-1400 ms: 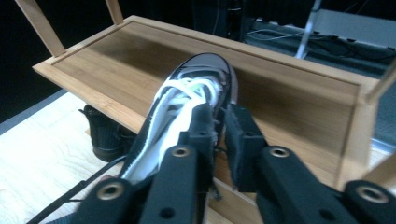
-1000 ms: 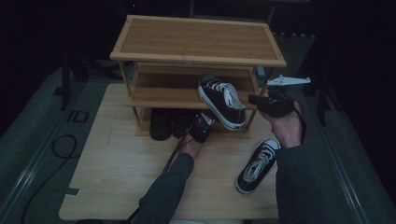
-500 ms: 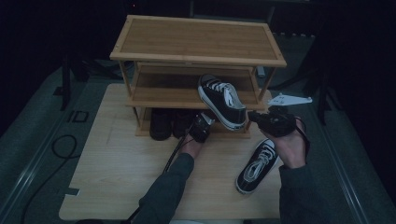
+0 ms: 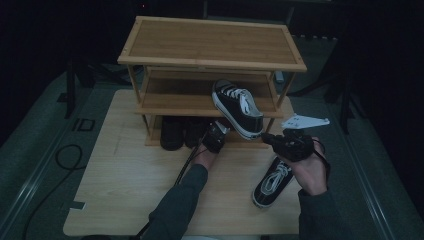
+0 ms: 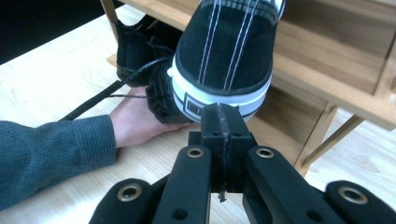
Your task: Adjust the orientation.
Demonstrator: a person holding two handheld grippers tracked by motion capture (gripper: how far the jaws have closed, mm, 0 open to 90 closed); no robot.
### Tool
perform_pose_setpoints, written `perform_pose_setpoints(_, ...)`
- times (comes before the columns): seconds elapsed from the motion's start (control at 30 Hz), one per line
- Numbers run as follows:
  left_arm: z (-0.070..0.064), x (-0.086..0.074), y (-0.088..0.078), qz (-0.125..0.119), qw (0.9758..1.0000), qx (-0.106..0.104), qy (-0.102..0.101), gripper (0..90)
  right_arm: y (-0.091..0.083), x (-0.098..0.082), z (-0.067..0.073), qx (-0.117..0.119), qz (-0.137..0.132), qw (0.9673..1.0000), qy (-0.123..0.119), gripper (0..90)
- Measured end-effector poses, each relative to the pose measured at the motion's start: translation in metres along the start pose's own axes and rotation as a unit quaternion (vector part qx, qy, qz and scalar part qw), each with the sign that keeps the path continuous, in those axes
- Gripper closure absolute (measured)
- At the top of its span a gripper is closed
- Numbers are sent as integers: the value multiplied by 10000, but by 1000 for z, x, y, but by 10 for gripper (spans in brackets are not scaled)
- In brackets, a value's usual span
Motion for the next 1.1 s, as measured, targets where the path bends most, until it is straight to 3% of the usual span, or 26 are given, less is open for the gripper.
perform_pose_setpoints(0.13,0,0,0,13,10000,19,-5,900,9,-4,1,46,94,9999,41,900)
perform_pose_setpoints(0.33,0,0,0,10,10000,69,-4,900,12,-2,2,82,31,9999,86,900)
perform_pose_setpoints(1.1,-1,0,0,18,10000,75,-17,900,44,14,10,264,-44,9996,-20,900)
Point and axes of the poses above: each handheld gripper's, and its own axes: y roughly forward along the jaws, x roughly out of its top, z roughly to its left, the point moved 5 cm from there along y, roughly forward along the jaws, and after that the axes turned 4 degrees about x, right-handed, at the moved point
